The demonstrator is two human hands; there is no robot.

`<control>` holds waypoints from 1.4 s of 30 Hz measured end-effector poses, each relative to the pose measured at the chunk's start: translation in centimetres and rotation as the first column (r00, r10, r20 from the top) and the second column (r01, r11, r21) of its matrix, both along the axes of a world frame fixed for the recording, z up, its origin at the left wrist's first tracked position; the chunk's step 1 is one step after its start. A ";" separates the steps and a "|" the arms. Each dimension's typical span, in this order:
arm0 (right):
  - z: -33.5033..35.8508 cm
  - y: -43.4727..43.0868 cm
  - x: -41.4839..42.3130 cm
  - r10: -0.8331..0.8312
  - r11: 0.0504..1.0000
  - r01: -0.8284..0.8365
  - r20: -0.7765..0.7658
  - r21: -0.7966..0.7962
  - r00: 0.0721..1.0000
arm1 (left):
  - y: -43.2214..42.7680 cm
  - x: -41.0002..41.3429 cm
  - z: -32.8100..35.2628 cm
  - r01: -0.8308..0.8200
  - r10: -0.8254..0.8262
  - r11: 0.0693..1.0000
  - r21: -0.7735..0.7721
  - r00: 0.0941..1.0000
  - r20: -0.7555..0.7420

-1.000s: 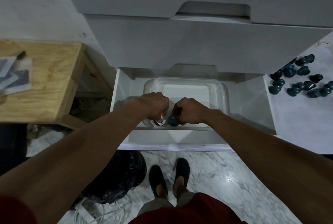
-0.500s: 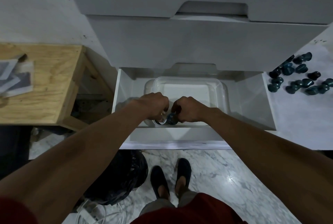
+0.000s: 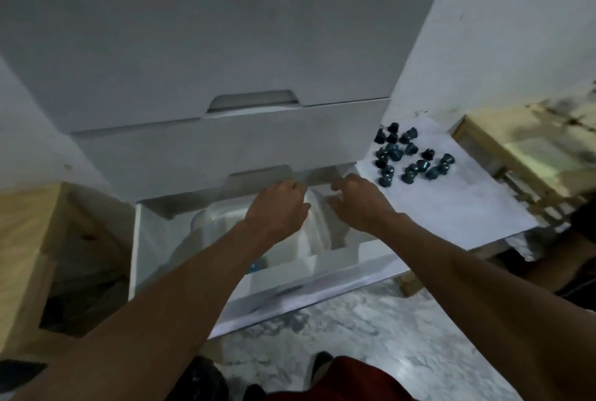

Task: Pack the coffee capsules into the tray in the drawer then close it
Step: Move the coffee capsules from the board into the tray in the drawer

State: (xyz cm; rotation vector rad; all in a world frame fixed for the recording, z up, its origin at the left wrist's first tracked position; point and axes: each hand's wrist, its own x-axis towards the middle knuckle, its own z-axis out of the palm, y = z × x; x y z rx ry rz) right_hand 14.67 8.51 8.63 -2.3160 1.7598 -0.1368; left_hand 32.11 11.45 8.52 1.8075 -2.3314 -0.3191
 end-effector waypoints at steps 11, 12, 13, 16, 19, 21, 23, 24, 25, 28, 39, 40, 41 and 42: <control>0.0 -1.7 -16.0 -0.202 0.966 0.212 0.075 -0.151 0.976 | -3.8 -16.5 1.3 0.147 -0.163 0.963 -0.227 0.985 -0.051; -0.2 -2.1 -17.3 -0.199 0.966 0.210 0.084 -0.152 0.976 | -4.4 -17.7 1.1 0.132 -0.148 0.965 -0.227 0.987 -0.056; -0.5 -2.7 -18.7 -0.193 0.967 0.205 0.095 -0.152 0.977 | -5.0 -19.0 0.8 0.118 -0.133 0.966 -0.229 0.990 -0.055; -1.6 -4.6 -22.6 -0.148 0.975 0.165 0.123 -0.146 0.981 | -7.0 -22.9 -0.5 0.049 -0.066 0.976 -0.213 0.995 -0.077; -2.7 -6.7 -26.3 -0.091 0.985 0.111 0.156 -0.130 0.984 | -8.4 -26.7 -2.2 -0.020 0.005 0.983 -0.181 0.997 -0.083; -3.2 -8.3 -28.5 -0.050 0.993 0.066 0.163 -0.098 0.985 | -9.1 -28.8 -3.0 -0.079 0.062 0.982 -0.174 0.993 -0.100; -3.5 -9.2 -29.6 -0.006 0.995 0.023 0.167 -0.099 0.986 | -9.4 -29.7 -3.6 -0.111 0.091 0.976 -0.189 0.990 -0.110; -3.6 -9.9 -30.1 0.019 0.995 -0.001 0.170 -0.103 0.985 | -9.7 -30.2 -3.8 -0.125 0.107 0.972 -0.200 0.990 -0.095; -3.8 -10.5 -30.5 0.046 0.994 -0.027 0.175 -0.109 0.984 | -10.0 -30.6 -4.0 -0.137 0.125 0.968 -0.210 0.990 -0.070; -4.7 -12.3 -30.6 0.118 0.988 -0.098 0.173 -0.118 0.978 | -11.1 -31.0 -4.9 -0.185 0.187 0.965 -0.184 0.982 -0.005; -10.0 -18.2 -27.8 0.181 0.982 -0.188 0.164 0.029 0.970 | -16.4 -29.8 -10.6 -0.155 0.152 0.987 0.048 0.987 0.059; -10.4 -18.7 -27.6 0.184 0.980 -0.193 0.153 0.048 0.971 | -16.9 -29.8 -10.9 -0.161 0.156 0.986 0.042 0.984 0.088; -10.7 -19.2 -27.4 0.185 0.979 -0.195 0.143 0.063 0.972 | -17.5 -29.8 -11.0 -0.168 0.164 0.985 0.031 0.981 0.105; -11.1 -19.7 -27.3 0.183 0.978 -0.195 0.137 0.074 0.974 | -18.1 -29.7 -11.1 -0.184 0.180 0.982 0.038 0.979 0.094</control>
